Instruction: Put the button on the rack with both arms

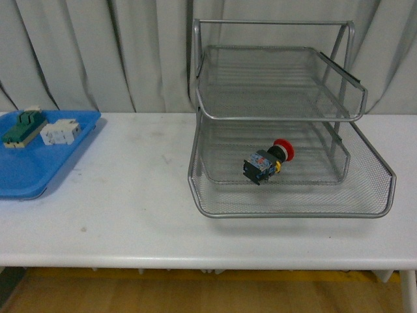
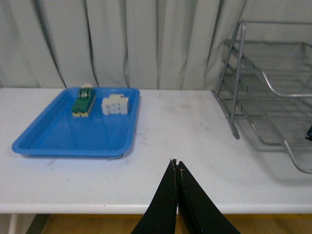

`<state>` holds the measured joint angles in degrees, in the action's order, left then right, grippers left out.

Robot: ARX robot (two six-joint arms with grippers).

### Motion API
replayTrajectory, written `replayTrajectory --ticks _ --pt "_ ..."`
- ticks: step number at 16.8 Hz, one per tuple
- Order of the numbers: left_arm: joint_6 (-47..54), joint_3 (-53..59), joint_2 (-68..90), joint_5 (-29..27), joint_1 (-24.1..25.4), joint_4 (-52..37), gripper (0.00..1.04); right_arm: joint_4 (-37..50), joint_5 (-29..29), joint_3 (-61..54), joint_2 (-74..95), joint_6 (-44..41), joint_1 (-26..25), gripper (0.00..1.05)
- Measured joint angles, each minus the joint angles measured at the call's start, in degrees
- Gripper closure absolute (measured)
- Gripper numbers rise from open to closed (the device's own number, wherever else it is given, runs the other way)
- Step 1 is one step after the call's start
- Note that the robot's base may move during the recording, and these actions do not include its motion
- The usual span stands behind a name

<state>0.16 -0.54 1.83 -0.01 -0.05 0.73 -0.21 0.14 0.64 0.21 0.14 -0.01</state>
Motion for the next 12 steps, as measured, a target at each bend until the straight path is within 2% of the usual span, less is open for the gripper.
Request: replayTrajectory --ticks 3,4,5,6,7,8,10,12 --pt "0.0 0.0 -1.3 0.0 0.0 -0.3 1.03 0.0 -0.1 0.0 0.0 0.0 0.0 0.06" --pt "-0.1 0.0 -1.3 0.0 0.0 -0.7 0.98 0.0 -0.1 0.0 0.0 0.0 0.0 0.06" --pt "-0.1 0.0 -1.3 0.0 0.0 -0.4 0.84 -0.2 -0.2 0.0 0.0 -0.1 0.0 0.06" --pt "-0.1 0.0 -1.3 0.0 0.0 -0.4 0.75 -6.1 -4.5 1.9 2.1 -1.6 -1.0 0.06" --pt "-0.1 0.0 -1.3 0.0 0.0 -0.5 0.64 -7.0 -8.5 3.9 9.4 -3.3 -0.6 0.06" --pt "-0.1 0.0 -1.3 0.0 0.0 -0.5 0.53 -4.2 -9.2 5.2 15.8 -3.8 0.8 0.06" --pt "-0.1 0.0 -1.3 0.0 0.0 -0.5 0.26 2.4 -7.0 9.2 31.8 -1.8 4.7 0.06" --pt "-0.1 0.0 -1.3 0.0 0.0 -0.5 0.06 5.9 -4.6 12.0 44.2 1.8 9.2 0.07"
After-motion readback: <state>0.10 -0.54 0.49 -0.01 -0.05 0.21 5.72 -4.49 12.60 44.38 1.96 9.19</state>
